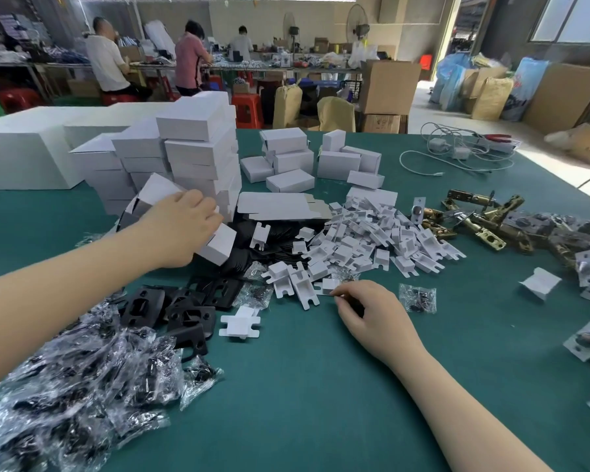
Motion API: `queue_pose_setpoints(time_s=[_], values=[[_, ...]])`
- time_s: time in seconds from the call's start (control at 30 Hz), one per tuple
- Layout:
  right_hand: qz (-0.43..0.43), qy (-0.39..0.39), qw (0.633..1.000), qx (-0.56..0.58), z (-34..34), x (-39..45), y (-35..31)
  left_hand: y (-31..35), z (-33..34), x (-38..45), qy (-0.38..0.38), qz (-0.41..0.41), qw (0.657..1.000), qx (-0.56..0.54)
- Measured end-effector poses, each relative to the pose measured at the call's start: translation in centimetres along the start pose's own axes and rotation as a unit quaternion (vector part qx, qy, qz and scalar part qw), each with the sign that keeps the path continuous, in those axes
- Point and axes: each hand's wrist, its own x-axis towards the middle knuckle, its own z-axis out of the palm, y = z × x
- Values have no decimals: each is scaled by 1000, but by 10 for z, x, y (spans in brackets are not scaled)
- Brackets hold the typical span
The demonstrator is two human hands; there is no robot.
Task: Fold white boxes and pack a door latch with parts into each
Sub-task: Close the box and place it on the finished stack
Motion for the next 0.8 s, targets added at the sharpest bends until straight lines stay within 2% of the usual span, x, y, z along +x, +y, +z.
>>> queue_pose_setpoints(time_s=[0.2,0.3,0.47,0.67,0.8], values=[[-4,0,1000,2,-1,0,-1,23,-1,-2,-37,-37,997,59],[-6,-2,1000,2,-1,0,-2,33,4,-5,-13,-62,995,83],[-6,-3,1000,3,-2,-1,-1,42,13,-5,104,-53,988,101],[-9,-4,1000,1,-1,-1,0,29,30,-4,270,-100,957,33],[-7,-7,1000,-3,-1,0,0,16,32,-11,309,-130,942,-28]])
